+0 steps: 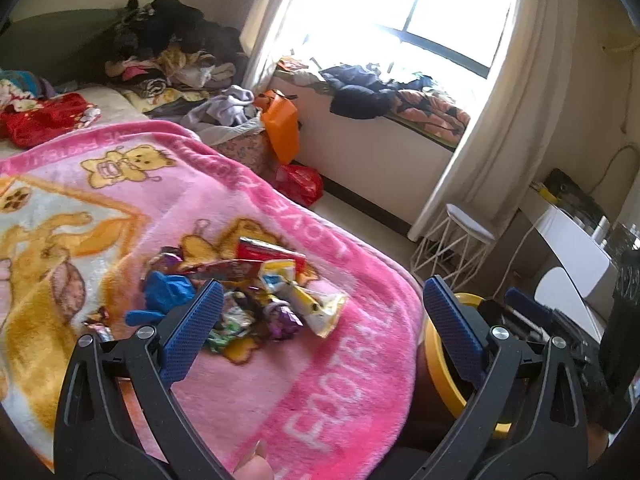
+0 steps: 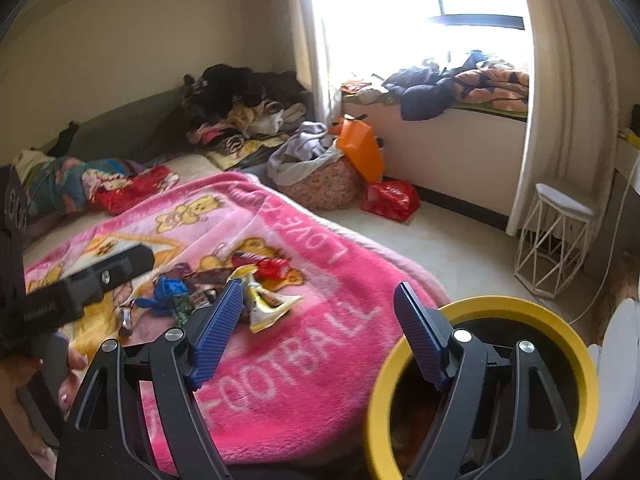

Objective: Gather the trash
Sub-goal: 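Move both open grippers back over the candy wrappers on the blanket, then grasp the blue cloth with the left gripper while the right gripper grasps the yellow snack wrapper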

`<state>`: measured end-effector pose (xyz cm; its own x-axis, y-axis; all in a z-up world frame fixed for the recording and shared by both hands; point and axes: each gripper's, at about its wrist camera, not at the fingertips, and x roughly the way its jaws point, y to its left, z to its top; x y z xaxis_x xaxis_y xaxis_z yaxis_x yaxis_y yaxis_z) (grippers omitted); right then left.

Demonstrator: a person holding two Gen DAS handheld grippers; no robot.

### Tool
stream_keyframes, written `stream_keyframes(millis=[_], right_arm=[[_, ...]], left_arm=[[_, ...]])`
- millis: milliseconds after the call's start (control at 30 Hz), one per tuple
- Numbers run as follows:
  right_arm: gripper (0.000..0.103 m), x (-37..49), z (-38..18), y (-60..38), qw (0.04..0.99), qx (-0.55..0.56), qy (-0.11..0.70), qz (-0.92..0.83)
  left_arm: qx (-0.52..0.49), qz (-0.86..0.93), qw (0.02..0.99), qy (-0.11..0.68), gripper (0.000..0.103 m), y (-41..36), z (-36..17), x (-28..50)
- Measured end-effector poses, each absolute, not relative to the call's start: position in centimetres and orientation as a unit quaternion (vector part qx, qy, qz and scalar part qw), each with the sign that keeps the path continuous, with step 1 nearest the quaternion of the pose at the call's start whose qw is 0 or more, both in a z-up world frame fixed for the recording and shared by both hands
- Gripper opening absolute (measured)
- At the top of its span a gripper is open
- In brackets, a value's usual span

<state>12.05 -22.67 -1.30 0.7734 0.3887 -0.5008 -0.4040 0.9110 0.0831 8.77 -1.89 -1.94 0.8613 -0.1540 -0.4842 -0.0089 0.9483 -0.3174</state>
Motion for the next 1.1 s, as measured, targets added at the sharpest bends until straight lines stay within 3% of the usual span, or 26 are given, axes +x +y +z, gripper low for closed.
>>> stream_keyframes(millis=[667, 1100], right_arm=[[0.075, 13.8, -4.5, -15.6, 0.914, -0.093, 0.304, 0.252], [0.075, 18.4, -8.7, -13.5, 0.886, -0.131, 0.358, 0.264]], left_arm=[[-0.192, 0.045, 0.944, 0.263, 0.092, 5.3, -3.4, 9.1], [-0.198, 0.080, 0.924, 0.319, 0.090, 8.9, -6.7, 11.0]])
